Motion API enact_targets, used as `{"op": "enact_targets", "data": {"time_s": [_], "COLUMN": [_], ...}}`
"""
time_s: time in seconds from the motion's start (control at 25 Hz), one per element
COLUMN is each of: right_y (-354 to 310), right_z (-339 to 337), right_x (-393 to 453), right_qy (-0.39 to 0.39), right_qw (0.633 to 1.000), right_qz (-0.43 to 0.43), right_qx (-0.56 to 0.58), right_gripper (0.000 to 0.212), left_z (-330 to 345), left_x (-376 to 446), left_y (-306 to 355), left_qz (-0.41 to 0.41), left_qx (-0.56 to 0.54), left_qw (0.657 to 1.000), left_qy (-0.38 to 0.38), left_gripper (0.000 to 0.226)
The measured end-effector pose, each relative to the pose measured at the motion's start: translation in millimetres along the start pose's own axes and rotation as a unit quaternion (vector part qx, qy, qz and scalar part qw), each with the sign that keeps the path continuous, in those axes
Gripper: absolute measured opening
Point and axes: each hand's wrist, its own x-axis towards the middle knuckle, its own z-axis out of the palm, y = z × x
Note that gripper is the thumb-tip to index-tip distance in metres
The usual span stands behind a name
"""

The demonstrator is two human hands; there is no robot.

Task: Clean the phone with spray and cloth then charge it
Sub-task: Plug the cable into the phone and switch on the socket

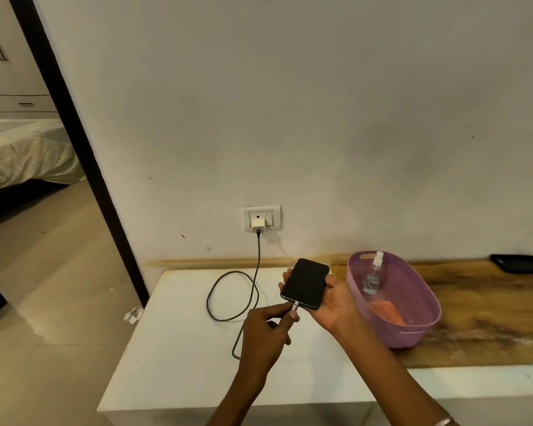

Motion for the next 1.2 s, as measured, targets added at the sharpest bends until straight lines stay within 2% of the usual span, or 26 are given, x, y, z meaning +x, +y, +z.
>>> {"op": "enact_targets", "data": {"time_s": [0.16, 0.6, 0.96, 1.2], "right_y": [0, 3, 2, 0], "right_z": [3, 7, 24, 37], "right_x": [-3, -12, -18, -22], "right_qy": [0.009, 0.013, -0.025, -0.057], "right_qw": [1.0, 1.0, 0.999, 0.997], "right_qz": [-0.001, -0.016, -0.028, -0.045], "right_qx": [-0.001, 0.008, -0.013, -0.039], "right_gripper": [0.047, 0.045, 0.056, 0.059], "left_z": [-2, -2, -5, -1], "left_x": [-1, -5, -5, -7], "left_y": [7, 12, 29, 36], "left_qz": [-0.016, -0.052, -0.109, -0.117], "left_qx": [0.013, -0.002, -0.071, -0.101], "left_qw": [1.0, 0.998, 0.99, 0.988], "left_qy": [-0.012, -0.031, -0.05, -0.021], "left_gripper": [0.018, 0.013, 0.011, 0.012]}}
